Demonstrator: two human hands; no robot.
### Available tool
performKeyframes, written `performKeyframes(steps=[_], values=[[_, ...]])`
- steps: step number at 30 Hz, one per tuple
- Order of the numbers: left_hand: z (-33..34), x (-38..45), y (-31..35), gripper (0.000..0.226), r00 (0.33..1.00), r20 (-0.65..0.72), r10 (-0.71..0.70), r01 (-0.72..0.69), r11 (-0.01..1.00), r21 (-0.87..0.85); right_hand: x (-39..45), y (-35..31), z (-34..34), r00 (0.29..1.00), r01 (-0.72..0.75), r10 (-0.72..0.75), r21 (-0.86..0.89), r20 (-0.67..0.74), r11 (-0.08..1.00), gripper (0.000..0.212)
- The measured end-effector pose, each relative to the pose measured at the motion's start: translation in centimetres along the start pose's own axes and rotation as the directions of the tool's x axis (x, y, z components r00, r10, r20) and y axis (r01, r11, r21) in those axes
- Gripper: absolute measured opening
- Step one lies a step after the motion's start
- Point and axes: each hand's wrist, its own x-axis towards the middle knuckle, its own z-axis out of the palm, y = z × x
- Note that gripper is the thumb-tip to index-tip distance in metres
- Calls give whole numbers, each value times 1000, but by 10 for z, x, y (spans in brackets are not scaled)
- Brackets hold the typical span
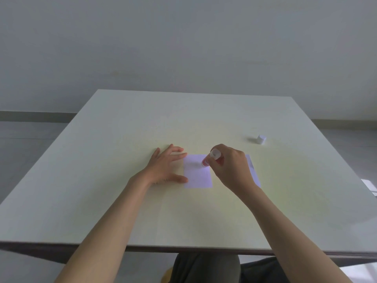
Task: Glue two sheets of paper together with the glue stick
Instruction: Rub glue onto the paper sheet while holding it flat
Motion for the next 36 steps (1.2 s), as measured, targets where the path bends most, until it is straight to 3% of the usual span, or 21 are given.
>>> performKeyframes(steps=[14, 18, 36], values=[[-2, -2, 3, 90, 994, 21, 107, -108, 992, 72, 1, 0, -5, 997, -52, 53, -11, 50, 999, 12], [-3, -5, 4, 80, 988, 43, 150, -154, 981, 120, 0, -3, -7, 997, -48, 48, -6, 62, 999, 12], [5, -3, -7, 69, 991, 63, 119, -122, 991, 47, -25, 8, -20, 998, -51, 54, -77, 41, 996, 7]])
